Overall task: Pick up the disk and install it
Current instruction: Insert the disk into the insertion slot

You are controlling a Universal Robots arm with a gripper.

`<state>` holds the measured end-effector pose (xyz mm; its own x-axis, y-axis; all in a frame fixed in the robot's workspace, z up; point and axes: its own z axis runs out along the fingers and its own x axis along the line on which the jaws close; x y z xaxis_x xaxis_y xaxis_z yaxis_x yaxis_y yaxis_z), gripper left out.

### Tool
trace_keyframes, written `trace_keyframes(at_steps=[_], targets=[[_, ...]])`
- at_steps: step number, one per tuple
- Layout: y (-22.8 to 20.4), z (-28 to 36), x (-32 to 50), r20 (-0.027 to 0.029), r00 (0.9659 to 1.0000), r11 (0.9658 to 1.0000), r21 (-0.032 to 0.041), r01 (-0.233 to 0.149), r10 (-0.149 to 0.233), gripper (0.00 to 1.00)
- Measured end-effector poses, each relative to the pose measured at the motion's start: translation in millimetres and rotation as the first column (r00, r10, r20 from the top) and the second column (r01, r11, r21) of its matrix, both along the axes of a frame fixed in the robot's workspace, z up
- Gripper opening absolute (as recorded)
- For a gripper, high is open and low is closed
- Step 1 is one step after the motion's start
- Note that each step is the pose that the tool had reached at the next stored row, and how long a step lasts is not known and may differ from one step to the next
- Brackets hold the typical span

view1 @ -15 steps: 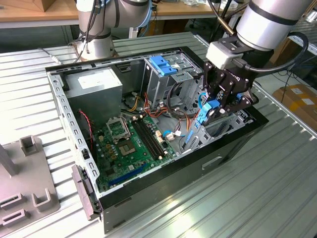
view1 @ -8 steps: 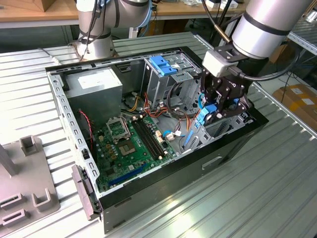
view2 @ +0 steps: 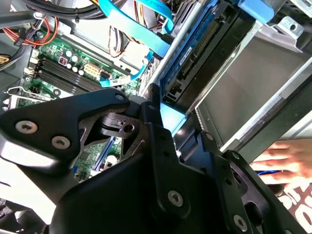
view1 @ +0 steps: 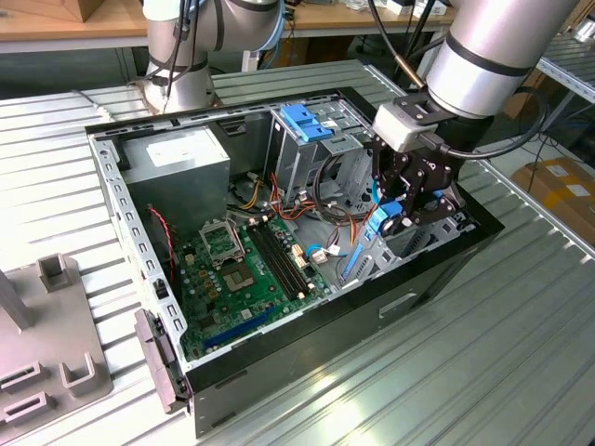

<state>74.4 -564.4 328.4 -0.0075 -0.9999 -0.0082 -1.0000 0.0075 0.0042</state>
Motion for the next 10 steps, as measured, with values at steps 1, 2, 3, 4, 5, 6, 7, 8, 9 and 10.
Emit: trace_keyframes(at_steps=[1,2,3,4,5,6,7,8,9,10], targets=[[0.0,0.0,0.0,0.0,1.0,1.0,-0.0002,0.0,0.0,0.36],[0.0,0.0,0.0,0.0,1.0,1.0,-0.0003,0.0,0.0,0.36],[0.1,-0.1,0.1,0.0,1.0,1.0,0.0,0.0,0.0,0.36],[0.1,-0.2,0.1,0.0,1.0,1.0,0.0,0.0,0.0,0.36],[0.1,-0.2,0.1,0.0,1.0,1.0,0.0,0.0,0.0,0.36],[0.1,-0.1,0.1,0.0,1.0,1.0,0.0,0.0,0.0,0.36],[0.1,-0.2,0.1,0.0,1.0,1.0,0.0,0.0,0.0,0.36],[0.1,-0.1,0.1,0.0,1.0,1.0,0.0,0.0,0.0,0.36],[0.1,-0.2,0.1,0.0001,1.0,1.0,-0.0001,0.0,0.0,0.36],[0.1,-0.2,0.1,0.0,1.0,1.0,-0.0001,0.0,0.0,0.36]])
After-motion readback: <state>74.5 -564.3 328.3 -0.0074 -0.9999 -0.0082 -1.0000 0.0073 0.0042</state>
